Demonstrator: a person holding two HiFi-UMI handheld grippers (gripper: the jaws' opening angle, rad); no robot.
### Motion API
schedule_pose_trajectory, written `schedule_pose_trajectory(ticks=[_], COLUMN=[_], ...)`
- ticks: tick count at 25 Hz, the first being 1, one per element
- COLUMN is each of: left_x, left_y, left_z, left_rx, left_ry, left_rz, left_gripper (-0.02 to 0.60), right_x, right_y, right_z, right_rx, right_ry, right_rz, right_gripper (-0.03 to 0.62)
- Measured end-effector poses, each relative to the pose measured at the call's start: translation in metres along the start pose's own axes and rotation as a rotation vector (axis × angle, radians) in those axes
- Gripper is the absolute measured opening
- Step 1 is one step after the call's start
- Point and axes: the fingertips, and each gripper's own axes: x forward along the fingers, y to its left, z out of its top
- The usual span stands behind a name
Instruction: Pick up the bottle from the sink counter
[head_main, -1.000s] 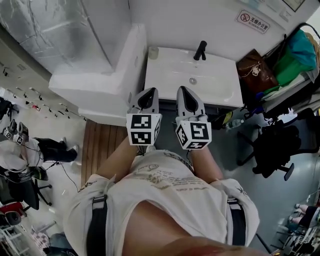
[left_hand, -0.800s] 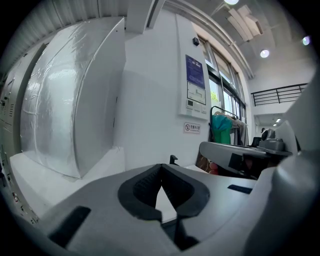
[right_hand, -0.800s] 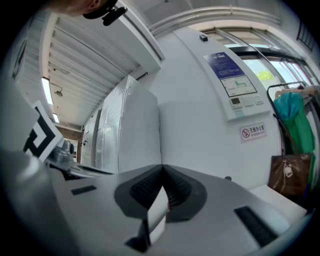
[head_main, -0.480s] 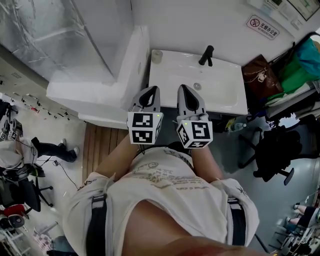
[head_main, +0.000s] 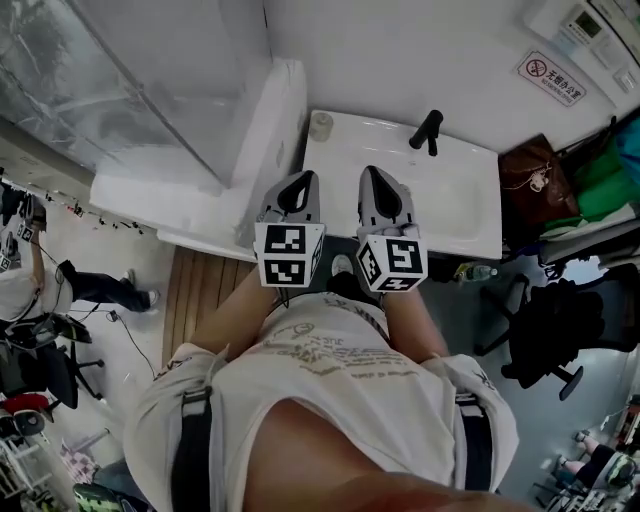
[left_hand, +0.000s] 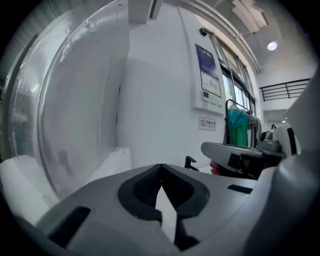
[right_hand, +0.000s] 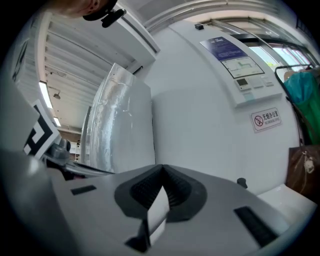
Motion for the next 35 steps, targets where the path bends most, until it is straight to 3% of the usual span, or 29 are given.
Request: schedule_pose_trajectory(ticks=[8, 19, 22, 26, 31, 35], left_x=[0.058, 0.117, 0.127, 0.131, 0.13, 0.129], left_y=[0.016, 0.042, 0.049, 0.061, 0.07, 0.073], left_z=[0.022, 0.017, 0.012, 0.004, -0.009, -0.018], left_rx=[-0.01, -0.053, -0.063, -0.079, -0.093, -0.101], left_ry=[-0.014, 0.045, 0.063, 0.09, 0.121, 0.144], left_rz=[0.079, 0.224, 0.258, 0.301, 0.346, 0.36], left_gripper=[0.02, 0.02, 0.02, 0.02, 0.02, 0.02], right_x=[0.067, 0.145, 0.164, 0.186, 0.21, 0.227], right_y=[-0.035, -0.07, -0.069, -0.061, -0.051, -0.05], right_z=[-0.004, -0.043, -0.064, -0.096, -0.123, -0.152], right_rx=[0.004, 0.024, 0.027, 0.013, -0.017, -0.014], right_ry=[0.013, 0.044, 0.06, 0.105, 0.097, 0.161], right_rz=[0.1, 0.214, 0.282, 0.344, 0.388, 0.384], right_gripper=[0.025, 0.031, 0.165, 0.264, 0.341, 0.356])
